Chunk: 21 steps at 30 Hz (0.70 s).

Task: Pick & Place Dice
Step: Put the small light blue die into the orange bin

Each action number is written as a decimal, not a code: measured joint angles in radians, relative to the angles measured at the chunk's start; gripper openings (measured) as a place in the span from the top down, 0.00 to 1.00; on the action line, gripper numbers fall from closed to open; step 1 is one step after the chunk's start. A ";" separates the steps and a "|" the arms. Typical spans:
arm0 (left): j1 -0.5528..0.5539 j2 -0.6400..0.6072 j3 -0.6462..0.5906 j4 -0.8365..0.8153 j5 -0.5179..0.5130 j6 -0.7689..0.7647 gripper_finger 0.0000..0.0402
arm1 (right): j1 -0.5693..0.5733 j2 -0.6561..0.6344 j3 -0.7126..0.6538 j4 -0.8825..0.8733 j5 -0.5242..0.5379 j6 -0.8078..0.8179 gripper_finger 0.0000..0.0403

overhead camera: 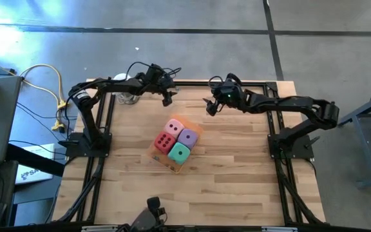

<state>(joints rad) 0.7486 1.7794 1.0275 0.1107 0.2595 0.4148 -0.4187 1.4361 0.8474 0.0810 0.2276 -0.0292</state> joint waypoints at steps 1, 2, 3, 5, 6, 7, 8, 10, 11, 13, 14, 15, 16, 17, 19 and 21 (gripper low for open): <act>0.000 0.002 0.000 -0.002 0.000 0.000 0.58 | 0.000 0.000 0.000 0.003 0.000 0.000 0.19; 0.000 0.009 0.005 -0.007 0.010 0.000 0.58 | 0.000 0.000 0.000 0.005 0.000 0.001 0.19; 0.001 0.020 0.016 -0.023 0.025 -0.001 0.58 | 0.000 0.000 0.000 0.006 0.000 0.002 0.19; 0.003 0.053 0.059 -0.087 0.044 -0.008 0.58 | 0.000 0.000 0.000 0.007 0.000 0.003 0.19; 0.003 0.073 0.088 -0.123 0.041 -0.020 0.58 | 0.000 0.000 0.000 0.007 0.000 0.005 0.19; 0.003 0.092 0.119 -0.154 0.025 -0.026 0.58 | 0.000 0.000 0.000 0.007 0.000 0.006 0.19; 0.002 0.113 0.150 -0.177 0.000 -0.025 0.58 | 0.000 0.000 0.000 0.007 0.000 0.008 0.19; -0.001 0.139 0.196 -0.206 -0.045 -0.023 0.58 | 0.000 0.000 0.000 0.006 0.000 0.010 0.19; -0.001 0.149 0.215 -0.213 -0.049 -0.023 0.58 | 0.000 0.000 0.000 0.005 0.000 0.010 0.19; -0.001 0.157 0.239 -0.225 -0.021 -0.023 0.58 | 0.001 0.000 0.000 0.004 -0.002 0.010 0.19; -0.001 0.157 0.246 -0.239 -0.002 -0.023 0.58 | 0.002 0.000 0.000 0.002 -0.002 0.010 0.19; -0.002 0.159 0.253 -0.251 0.008 -0.023 0.58 | 0.002 0.000 0.000 0.002 -0.002 0.010 0.19; -0.002 0.160 0.259 -0.261 0.004 -0.026 0.58 | 0.002 0.000 0.000 0.000 -0.002 0.010 0.19; -0.002 0.161 0.265 -0.273 -0.006 -0.035 0.58 | 0.002 0.000 0.000 -0.002 -0.002 0.010 0.19; -0.003 0.161 0.271 -0.278 -0.018 -0.085 0.58 | 0.002 0.000 0.000 -0.002 -0.002 0.008 0.19; -0.010 0.161 0.280 -0.277 -0.022 -0.154 0.58 | 0.002 0.000 0.000 -0.001 -0.002 0.002 0.19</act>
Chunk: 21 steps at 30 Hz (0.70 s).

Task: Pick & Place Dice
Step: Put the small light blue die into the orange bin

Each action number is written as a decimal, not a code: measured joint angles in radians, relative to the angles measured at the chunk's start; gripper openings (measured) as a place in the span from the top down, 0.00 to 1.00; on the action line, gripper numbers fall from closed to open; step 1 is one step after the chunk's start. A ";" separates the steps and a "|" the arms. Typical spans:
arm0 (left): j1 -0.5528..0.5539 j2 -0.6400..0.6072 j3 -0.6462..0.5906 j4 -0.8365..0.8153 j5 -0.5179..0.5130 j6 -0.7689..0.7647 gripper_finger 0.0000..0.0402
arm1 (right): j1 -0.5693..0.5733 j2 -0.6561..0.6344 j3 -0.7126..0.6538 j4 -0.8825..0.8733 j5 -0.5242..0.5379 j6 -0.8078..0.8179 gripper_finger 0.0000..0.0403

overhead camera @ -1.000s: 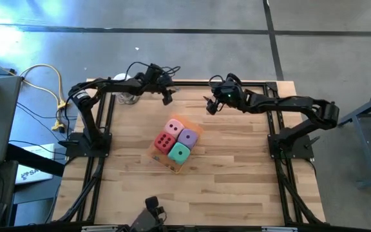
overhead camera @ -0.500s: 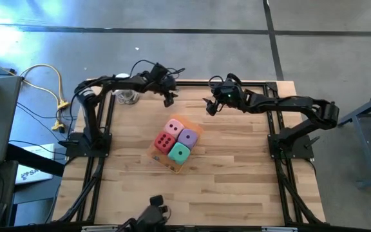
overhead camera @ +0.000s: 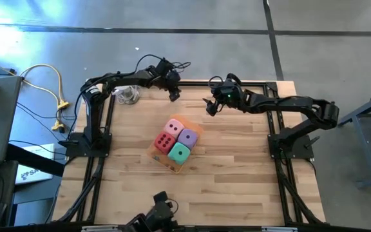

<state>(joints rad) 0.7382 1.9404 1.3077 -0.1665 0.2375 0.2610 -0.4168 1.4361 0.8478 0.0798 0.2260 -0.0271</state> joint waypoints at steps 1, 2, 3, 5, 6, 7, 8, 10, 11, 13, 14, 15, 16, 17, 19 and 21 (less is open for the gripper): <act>-0.005 0.000 0.006 0.001 -0.013 -0.030 0.58 | 0.000 0.000 0.000 0.000 0.000 0.000 0.19; -0.012 0.001 0.012 0.000 -0.034 -0.048 0.58 | 0.000 0.000 0.000 0.002 0.000 -0.001 0.19; -0.020 0.005 0.020 -0.005 -0.058 -0.055 0.58 | 0.000 0.000 0.000 0.004 0.000 -0.001 0.19; -0.031 0.021 0.045 -0.043 -0.107 -0.068 0.58 | 0.000 0.000 0.000 0.006 0.000 -0.001 0.19; -0.033 0.033 0.060 -0.067 -0.118 -0.084 0.58 | 0.000 0.000 0.000 0.006 0.000 -0.001 0.19; -0.034 0.049 0.078 -0.099 -0.117 -0.107 0.58 | 0.000 0.000 0.000 0.005 0.000 0.000 0.19; -0.033 0.064 0.096 -0.135 -0.112 -0.123 0.58 | 0.000 0.000 0.000 0.005 0.000 0.000 0.19; -0.031 0.086 0.123 -0.175 -0.127 -0.152 0.58 | 0.000 0.000 0.000 0.005 0.000 0.000 0.19; -0.031 0.089 0.130 -0.173 -0.154 -0.172 0.58 | 0.000 0.000 0.000 0.004 0.000 0.000 0.19; -0.033 0.087 0.141 -0.173 -0.189 -0.218 0.58 | 0.000 0.000 0.000 0.002 0.000 0.002 0.19; -0.033 0.087 0.146 -0.166 -0.191 -0.240 0.58 | 0.000 0.000 0.000 0.002 0.000 0.004 0.19; -0.033 0.086 0.148 -0.168 -0.188 -0.263 0.58 | 0.000 0.000 0.000 0.001 0.000 0.004 0.19; -0.033 0.086 0.151 -0.179 -0.186 -0.285 0.58 | 0.000 0.000 0.000 0.000 0.000 0.004 0.19; -0.033 0.086 0.151 -0.190 -0.187 -0.305 0.58 | 0.000 0.000 0.000 -0.001 0.000 0.004 0.19; -0.034 0.086 0.152 -0.204 -0.189 -0.335 0.58 | 0.000 0.000 0.000 -0.007 0.000 0.004 0.19; -0.034 0.086 0.153 -0.214 -0.202 -0.370 0.58 | 0.000 0.000 0.000 -0.011 0.000 0.004 0.19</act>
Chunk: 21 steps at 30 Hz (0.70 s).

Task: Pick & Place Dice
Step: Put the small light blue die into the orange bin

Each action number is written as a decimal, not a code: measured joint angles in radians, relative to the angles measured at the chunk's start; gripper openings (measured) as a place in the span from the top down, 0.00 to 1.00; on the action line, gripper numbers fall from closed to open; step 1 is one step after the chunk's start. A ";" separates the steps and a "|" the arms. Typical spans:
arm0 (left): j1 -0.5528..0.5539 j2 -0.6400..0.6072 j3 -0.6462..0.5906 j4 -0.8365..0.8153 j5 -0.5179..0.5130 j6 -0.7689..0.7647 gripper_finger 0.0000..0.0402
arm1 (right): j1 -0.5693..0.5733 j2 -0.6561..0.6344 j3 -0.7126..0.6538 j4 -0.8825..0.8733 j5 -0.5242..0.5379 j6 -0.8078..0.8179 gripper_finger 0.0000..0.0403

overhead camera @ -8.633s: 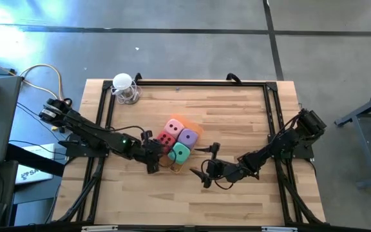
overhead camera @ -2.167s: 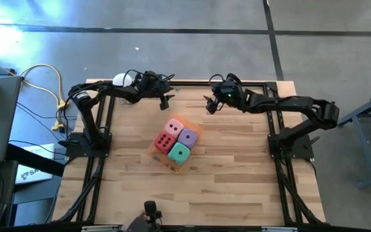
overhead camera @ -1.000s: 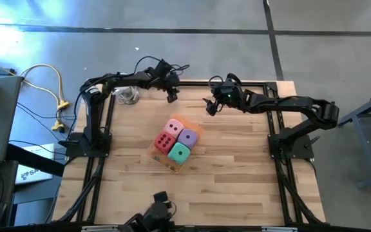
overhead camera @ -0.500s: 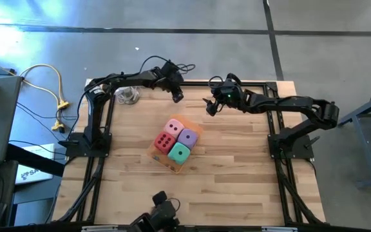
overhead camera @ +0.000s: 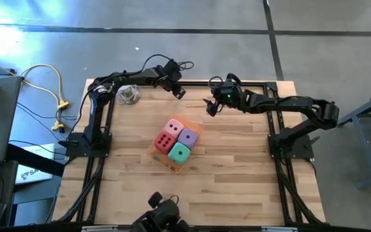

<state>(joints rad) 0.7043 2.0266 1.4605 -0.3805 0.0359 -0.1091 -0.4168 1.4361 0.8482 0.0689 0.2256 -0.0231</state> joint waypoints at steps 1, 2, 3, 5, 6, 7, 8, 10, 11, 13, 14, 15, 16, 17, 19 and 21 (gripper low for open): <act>-0.002 0.000 0.000 -0.004 -0.020 -0.021 0.58 | 0.000 0.000 0.000 -0.002 0.000 0.000 0.19; -0.002 0.000 0.000 -0.005 -0.038 -0.033 0.58 | 0.000 0.000 0.000 -0.003 0.000 0.000 0.19; -0.002 0.000 0.000 -0.004 -0.055 -0.039 0.58 | 0.000 0.000 0.000 -0.003 0.000 0.000 0.19; -0.002 0.000 0.000 -0.004 -0.066 -0.056 0.58 | 0.000 0.000 0.000 -0.003 0.000 0.000 0.19; -0.002 0.000 0.000 -0.004 -0.066 -0.069 0.58 | 0.000 0.000 0.000 -0.003 0.000 0.000 0.19; -0.004 0.000 0.000 -0.004 -0.066 -0.083 0.58 | 0.000 0.000 0.000 -0.004 0.000 0.000 0.19; -0.006 0.000 0.000 -0.003 -0.067 -0.095 0.58 | 0.000 0.000 0.000 -0.005 0.000 0.000 0.19; -0.010 0.000 0.000 -0.002 -0.067 -0.107 0.58 | 0.000 0.000 0.000 -0.005 0.000 0.000 0.19; -0.014 0.001 0.000 -0.002 -0.067 -0.118 0.58 | 0.000 0.000 0.000 -0.005 0.000 0.000 0.19; -0.022 0.012 0.000 0.011 -0.068 -0.129 0.58 | 0.000 0.000 0.000 -0.005 0.000 0.000 0.19; -0.024 0.016 0.000 0.007 -0.069 -0.131 0.58 | 0.000 0.000 0.000 -0.005 -0.001 0.000 0.19; -0.026 0.020 -0.001 0.001 -0.078 -0.132 0.58 | 0.000 0.000 0.000 -0.006 -0.001 0.000 0.19; -0.031 0.027 -0.001 0.012 -0.099 -0.131 0.58 | 0.000 0.000 0.000 -0.007 -0.002 0.000 0.19; -0.034 0.031 0.000 0.023 -0.114 -0.133 0.58 | 0.000 0.000 0.000 -0.007 -0.009 0.000 0.19; -0.031 0.032 -0.001 0.010 -0.117 -0.148 0.58 | 0.001 0.000 -0.005 -0.002 -0.035 0.001 0.19; -0.027 0.032 0.000 0.022 -0.118 -0.161 0.58 | 0.001 0.000 -0.011 -0.002 -0.050 0.001 0.19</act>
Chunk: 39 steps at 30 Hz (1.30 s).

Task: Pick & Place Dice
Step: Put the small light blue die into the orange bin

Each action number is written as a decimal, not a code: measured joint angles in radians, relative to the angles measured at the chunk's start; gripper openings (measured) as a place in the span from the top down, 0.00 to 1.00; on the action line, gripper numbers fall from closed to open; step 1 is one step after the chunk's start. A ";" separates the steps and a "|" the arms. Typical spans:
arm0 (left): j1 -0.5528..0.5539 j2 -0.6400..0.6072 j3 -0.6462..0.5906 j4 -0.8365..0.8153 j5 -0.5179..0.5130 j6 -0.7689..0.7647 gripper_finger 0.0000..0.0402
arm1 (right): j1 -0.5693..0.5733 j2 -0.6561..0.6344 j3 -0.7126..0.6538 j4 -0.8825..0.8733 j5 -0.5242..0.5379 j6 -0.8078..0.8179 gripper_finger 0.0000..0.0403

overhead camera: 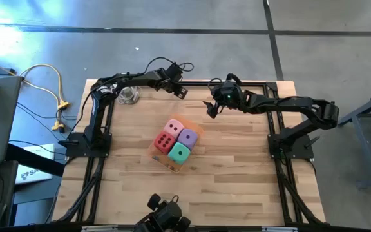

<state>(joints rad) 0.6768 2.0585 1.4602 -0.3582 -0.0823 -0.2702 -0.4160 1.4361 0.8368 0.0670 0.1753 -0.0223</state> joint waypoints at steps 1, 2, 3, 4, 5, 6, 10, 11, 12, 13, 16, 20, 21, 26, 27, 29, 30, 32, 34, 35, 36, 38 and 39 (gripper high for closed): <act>0.001 0.000 0.000 -0.002 -0.002 -0.007 0.58 | 0.000 0.000 -0.003 -0.001 0.000 0.000 0.19; 0.002 0.000 0.000 -0.003 -0.002 -0.009 0.58 | 0.000 0.000 -0.005 -0.004 0.000 0.000 0.19; 0.003 0.000 0.000 -0.003 -0.002 -0.009 0.58 | 0.000 0.000 -0.006 -0.003 0.000 0.000 0.19; 0.005 0.000 0.000 -0.005 -0.002 -0.008 0.58 | 0.000 0.000 -0.009 -0.001 0.000 0.000 0.19; 0.008 0.004 0.000 -0.002 -0.002 -0.008 0.58 | 0.000 0.000 -0.011 0.000 0.001 0.000 0.19; 0.008 0.012 0.001 0.005 -0.001 -0.010 0.58 | 0.000 0.000 -0.013 0.002 0.001 0.000 0.19; 0.008 0.040 0.000 0.011 0.006 -0.024 0.58 | 0.000 0.000 -0.015 0.005 0.003 0.000 0.19; 0.008 0.045 0.001 0.021 0.000 -0.032 0.58 | 0.001 0.000 -0.015 0.005 0.003 0.000 0.19; 0.011 0.048 0.001 0.024 0.000 -0.035 0.58 | 0.003 0.000 -0.015 0.004 0.005 0.000 0.19; 0.015 0.050 0.001 0.026 0.008 -0.036 0.58 | 0.004 0.000 -0.015 0.003 0.004 0.000 0.19; 0.023 0.051 0.001 0.040 0.002 -0.068 0.58 | 0.006 0.000 -0.015 0.001 0.003 0.000 0.19; 0.028 0.054 0.000 0.075 -0.008 -0.086 0.58 | 0.011 0.000 -0.015 0.001 0.001 0.000 0.19; 0.029 0.056 0.000 0.083 -0.009 -0.094 0.58 | 0.012 0.000 -0.015 0.001 0.002 0.000 0.19; 0.030 0.070 0.001 0.087 -0.027 -0.091 0.58 | 0.018 0.000 -0.015 0.003 0.004 0.000 0.19; 0.032 0.079 0.002 0.090 -0.027 -0.093 0.58 | 0.018 0.000 -0.015 0.003 0.004 0.000 0.19; 0.037 0.096 0.004 0.095 -0.025 -0.094 0.58 | 0.018 0.000 -0.015 0.003 0.004 0.000 0.19; 0.038 0.105 0.004 0.096 -0.025 -0.094 0.58 | 0.018 0.000 -0.015 0.003 0.003 0.000 0.19; 0.038 0.108 0.006 0.094 -0.039 -0.092 0.59 | 0.018 0.000 -0.015 0.003 0.000 0.000 0.19; 0.038 0.109 0.006 0.091 -0.040 -0.093 0.61 | 0.018 0.000 -0.015 0.001 0.000 0.000 0.19; 0.038 0.109 0.006 0.090 -0.040 -0.091 0.62 | 0.018 0.000 -0.015 0.001 0.000 0.000 0.19; 0.037 0.109 0.006 0.087 -0.040 -0.086 0.64 | 0.018 0.000 -0.015 -0.001 0.000 0.000 0.19; 0.035 0.110 0.005 0.082 -0.047 -0.071 0.67 | 0.018 0.000 -0.015 -0.003 0.000 0.000 0.19; 0.035 0.110 0.005 0.079 -0.048 -0.063 0.69 | 0.018 0.000 -0.015 -0.003 0.000 0.000 0.19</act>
<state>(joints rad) 0.7116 2.1681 1.4651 -0.2794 -0.1303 -0.3332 -0.3985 1.4364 0.8215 0.0643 0.1757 -0.0219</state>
